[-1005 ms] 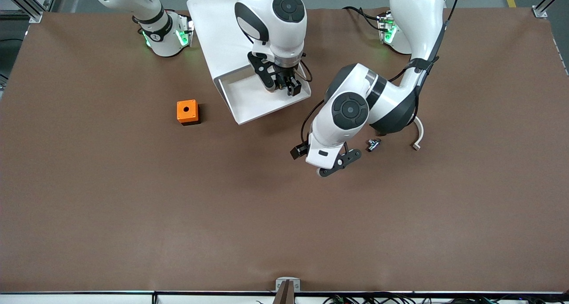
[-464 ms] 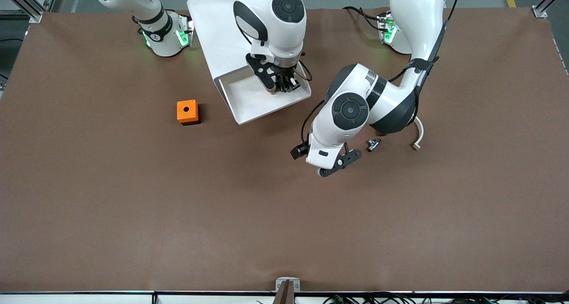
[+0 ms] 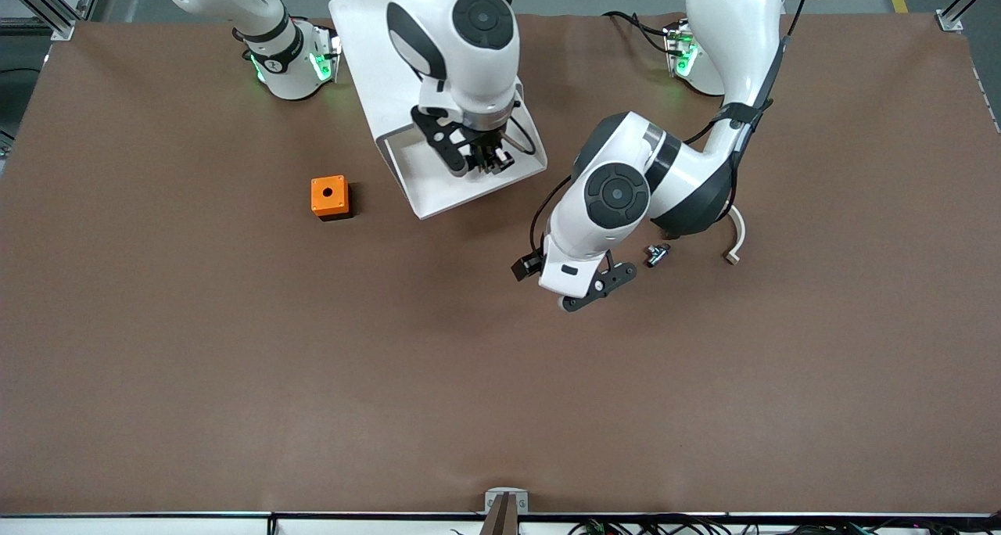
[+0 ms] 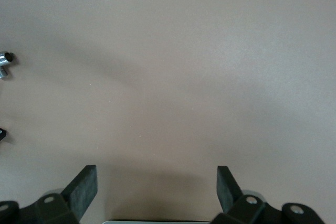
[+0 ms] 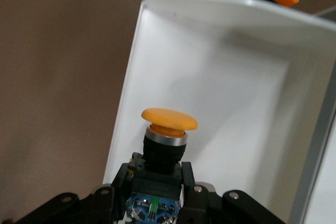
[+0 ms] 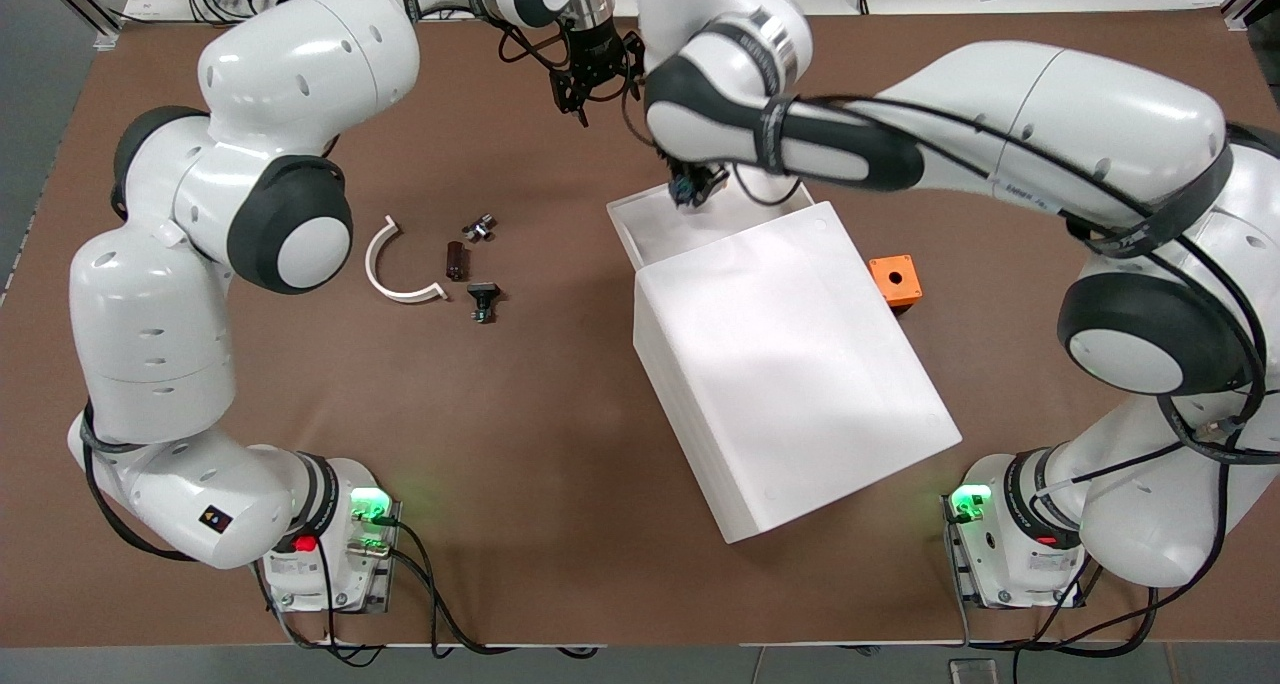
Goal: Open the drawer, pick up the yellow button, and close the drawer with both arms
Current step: 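Lift the button out with the right gripper while the left gripper pushes the drawer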
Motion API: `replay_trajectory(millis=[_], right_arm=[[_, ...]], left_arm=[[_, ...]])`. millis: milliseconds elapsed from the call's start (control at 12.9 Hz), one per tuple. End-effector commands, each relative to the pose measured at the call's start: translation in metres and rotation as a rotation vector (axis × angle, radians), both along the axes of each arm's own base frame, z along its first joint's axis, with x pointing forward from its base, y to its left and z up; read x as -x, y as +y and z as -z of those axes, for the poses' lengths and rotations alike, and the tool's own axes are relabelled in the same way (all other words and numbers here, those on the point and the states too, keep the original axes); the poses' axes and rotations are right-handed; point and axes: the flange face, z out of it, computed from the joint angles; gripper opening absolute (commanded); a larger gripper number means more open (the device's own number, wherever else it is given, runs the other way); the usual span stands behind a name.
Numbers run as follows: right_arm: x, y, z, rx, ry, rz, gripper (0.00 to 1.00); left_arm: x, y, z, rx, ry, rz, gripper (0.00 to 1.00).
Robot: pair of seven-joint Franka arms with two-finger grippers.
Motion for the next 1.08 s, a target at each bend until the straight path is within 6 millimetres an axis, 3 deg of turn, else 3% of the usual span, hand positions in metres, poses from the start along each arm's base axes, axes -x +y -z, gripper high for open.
replay_trajectory(millis=[0, 232, 386, 618, 773, 1005], right_arm=[[-0.046, -0.053, -0.038, -0.056, 0.032, -0.100, 0.00], [-0.105, -0.140, -0.049, -0.100, 0.036, -0.272, 0.00], [-0.142, -0.210, -0.044, -0.123, 0.048, -0.396, 0.00], [-0.184, -0.314, -0.030, -0.160, 0.048, -0.571, 0.00], [-0.201, -0.371, -0.004, -0.167, 0.031, -0.659, 0.00], [-0.219, -0.448, 0.059, -0.163, -0.024, -0.795, 0.00]], left_arm=[[0.010, 0.004, -0.003, -0.023, -0.009, 0.005, 1.00], [0.033, -0.014, -0.001, -0.026, -0.005, 0.037, 1.00], [0.046, -0.031, 0.000, -0.028, -0.004, 0.024, 1.00], [0.081, -0.066, 0.008, -0.042, 0.004, 0.063, 1.00], [0.107, -0.087, 0.014, -0.055, 0.019, 0.083, 1.00], [0.143, -0.113, 0.014, -0.064, 0.035, 0.087, 1.00]])
